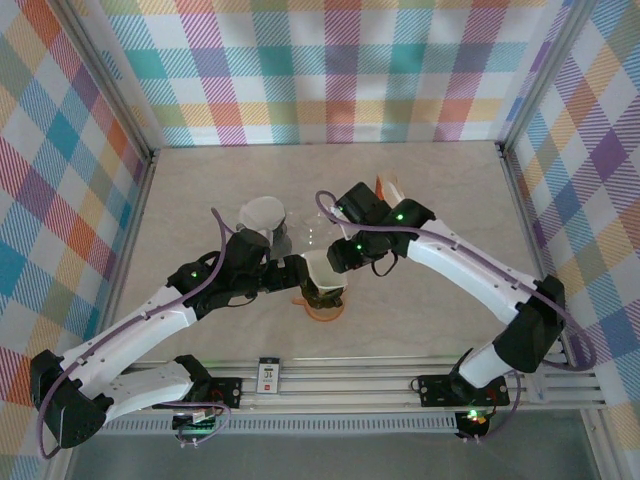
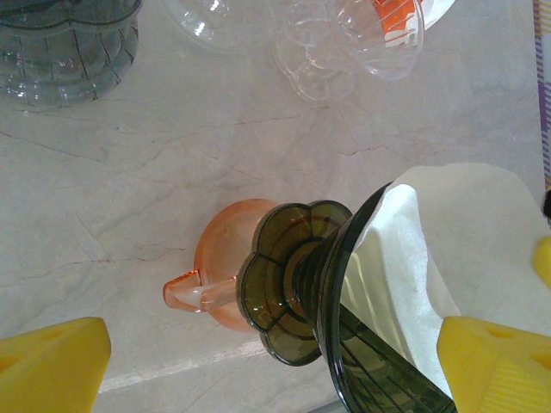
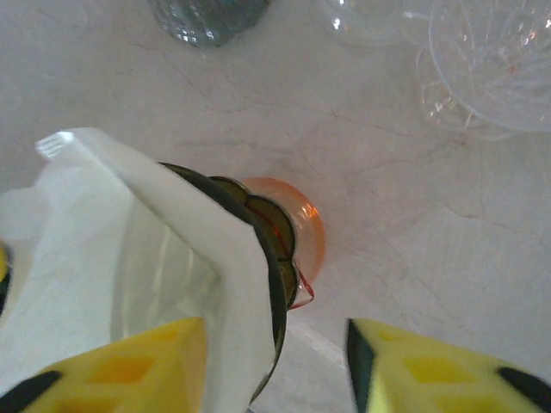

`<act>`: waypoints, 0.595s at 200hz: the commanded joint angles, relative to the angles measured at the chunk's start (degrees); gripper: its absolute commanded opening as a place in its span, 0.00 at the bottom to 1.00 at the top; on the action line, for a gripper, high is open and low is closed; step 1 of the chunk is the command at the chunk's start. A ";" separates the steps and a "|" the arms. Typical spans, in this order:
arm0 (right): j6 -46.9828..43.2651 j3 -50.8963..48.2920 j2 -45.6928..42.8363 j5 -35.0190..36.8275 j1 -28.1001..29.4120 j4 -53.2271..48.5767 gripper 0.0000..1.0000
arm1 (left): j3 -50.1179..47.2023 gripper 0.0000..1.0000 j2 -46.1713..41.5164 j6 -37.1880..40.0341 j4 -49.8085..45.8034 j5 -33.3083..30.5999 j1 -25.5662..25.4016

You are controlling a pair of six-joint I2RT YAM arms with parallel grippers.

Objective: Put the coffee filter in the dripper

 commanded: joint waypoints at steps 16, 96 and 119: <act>-2.06 1.11 0.67 3.33 2.03 -0.54 0.28 | 1.13 0.97 -0.86 0.99 0.03 0.54 0.62; -2.65 0.71 3.00 14.50 7.41 -1.29 0.65 | -0.13 0.95 -1.74 0.54 0.30 0.63 0.86; -2.48 0.07 3.12 14.54 7.55 -0.42 0.77 | -0.22 0.95 -2.14 0.51 0.30 0.70 0.95</act>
